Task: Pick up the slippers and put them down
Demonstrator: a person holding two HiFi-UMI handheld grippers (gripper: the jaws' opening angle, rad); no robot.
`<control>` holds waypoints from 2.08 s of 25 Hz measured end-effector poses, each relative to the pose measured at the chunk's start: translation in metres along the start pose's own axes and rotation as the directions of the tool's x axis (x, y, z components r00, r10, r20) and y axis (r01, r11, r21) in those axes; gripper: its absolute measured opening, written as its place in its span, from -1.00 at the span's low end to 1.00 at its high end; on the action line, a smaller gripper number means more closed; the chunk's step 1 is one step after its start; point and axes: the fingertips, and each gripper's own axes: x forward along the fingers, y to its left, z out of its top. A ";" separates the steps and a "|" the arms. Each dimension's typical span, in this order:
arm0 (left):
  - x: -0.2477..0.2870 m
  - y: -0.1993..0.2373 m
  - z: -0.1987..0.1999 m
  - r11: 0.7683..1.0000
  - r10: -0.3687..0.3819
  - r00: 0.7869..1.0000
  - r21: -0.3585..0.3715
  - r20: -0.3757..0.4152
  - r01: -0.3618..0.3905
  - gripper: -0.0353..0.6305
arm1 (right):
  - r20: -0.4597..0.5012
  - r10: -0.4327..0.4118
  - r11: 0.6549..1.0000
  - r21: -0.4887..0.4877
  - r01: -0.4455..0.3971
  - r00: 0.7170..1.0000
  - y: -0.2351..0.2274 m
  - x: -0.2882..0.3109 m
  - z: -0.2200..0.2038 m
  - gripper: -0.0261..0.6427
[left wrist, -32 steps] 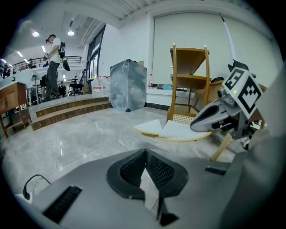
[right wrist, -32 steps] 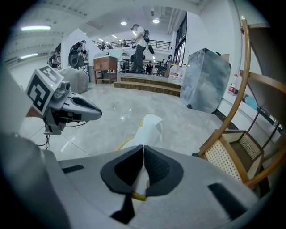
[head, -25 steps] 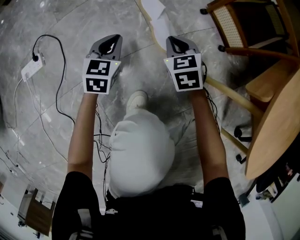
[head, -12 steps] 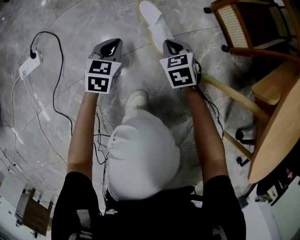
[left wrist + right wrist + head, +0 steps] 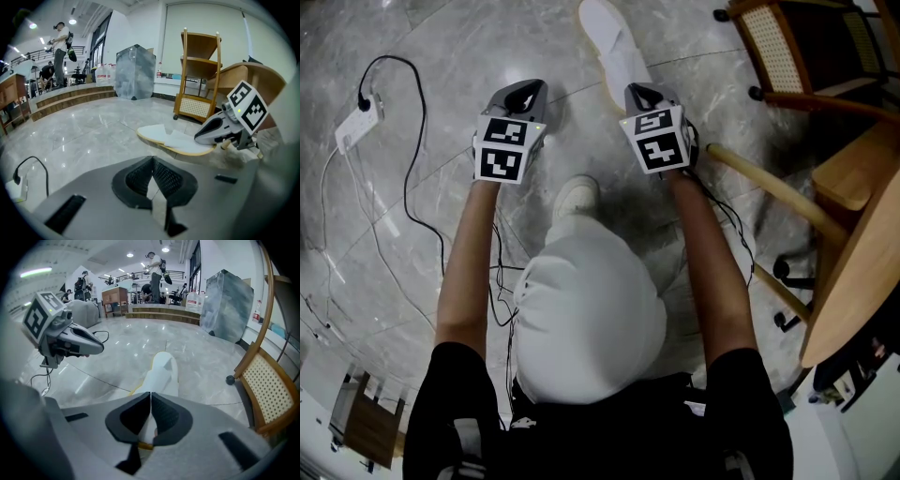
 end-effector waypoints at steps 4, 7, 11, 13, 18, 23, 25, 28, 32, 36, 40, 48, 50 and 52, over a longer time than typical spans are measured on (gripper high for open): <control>0.001 -0.001 -0.007 1.000 -0.004 1.000 0.005 -0.011 0.004 -0.88 | -0.007 0.001 1.000 -0.008 -0.001 1.000 0.005 0.006 -0.008 -0.91; 0.003 -0.004 -0.013 1.000 -0.009 1.000 -0.003 -0.020 0.008 -0.88 | -0.008 0.004 1.000 0.004 -0.004 1.000 0.005 0.009 -0.014 -0.90; 0.002 -0.005 -0.019 1.000 -0.007 0.999 -0.005 -0.031 0.007 -0.88 | -0.026 0.001 1.000 0.006 -0.001 1.000 0.005 0.012 -0.021 -0.89; 0.002 -0.007 -0.021 1.000 -0.010 0.999 -0.007 -0.037 0.009 -0.88 | -0.034 0.001 1.000 0.010 0.000 0.999 0.004 0.013 -0.024 -0.89; 0.003 -0.008 -0.022 1.000 -0.016 0.999 -0.004 -0.043 0.016 -0.88 | -0.058 0.004 0.999 0.034 -0.002 0.998 0.002 0.016 -0.032 -0.88; 0.003 -0.008 -0.020 1.000 -0.021 0.999 -0.006 -0.038 0.021 -0.88 | -0.067 0.007 0.999 0.036 -0.005 0.998 0.002 0.016 -0.036 -0.82; 0.003 -0.009 -0.020 1.000 -0.023 0.999 -0.003 -0.037 0.023 -0.88 | -0.062 0.004 0.999 0.042 -0.001 0.998 0.002 0.015 -0.035 -0.78; 0.004 -0.010 -0.019 1.000 -0.026 0.999 0.002 -0.040 0.026 -0.88 | -0.052 -0.002 0.999 0.051 0.005 0.999 0.000 0.014 -0.032 -0.76; 0.004 -0.010 -0.016 0.999 -0.032 0.999 0.014 -0.043 0.033 -0.88 | -0.044 -0.016 0.998 0.065 0.019 0.999 -0.004 0.012 -0.026 -0.77; 0.002 -0.007 -0.008 0.999 -0.033 0.999 0.019 -0.038 0.034 -0.88 | -0.039 -0.023 0.997 0.075 0.026 0.999 -0.005 0.010 -0.020 -0.81; 0.001 -0.005 0.001 0.999 -0.038 0.999 0.021 -0.028 0.039 -0.88 | -0.026 -0.032 0.996 0.087 0.034 0.999 -0.008 0.005 -0.012 -0.90; 0.002 -0.001 0.025 0.999 -0.047 0.999 0.021 -0.021 0.047 -0.88 | -0.007 -0.039 0.990 0.132 0.040 0.999 -0.025 -0.009 0.013 -0.92; 0.001 0.000 0.032 0.999 -0.047 0.999 0.018 -0.019 0.048 -0.88 | 0.000 -0.043 0.989 0.142 0.043 0.999 -0.032 -0.014 0.019 -0.92; 0.000 -0.002 0.040 0.999 -0.052 0.998 0.015 -0.021 0.052 -0.88 | 0.006 -0.047 0.987 0.156 0.045 0.999 -0.039 -0.020 0.025 -0.92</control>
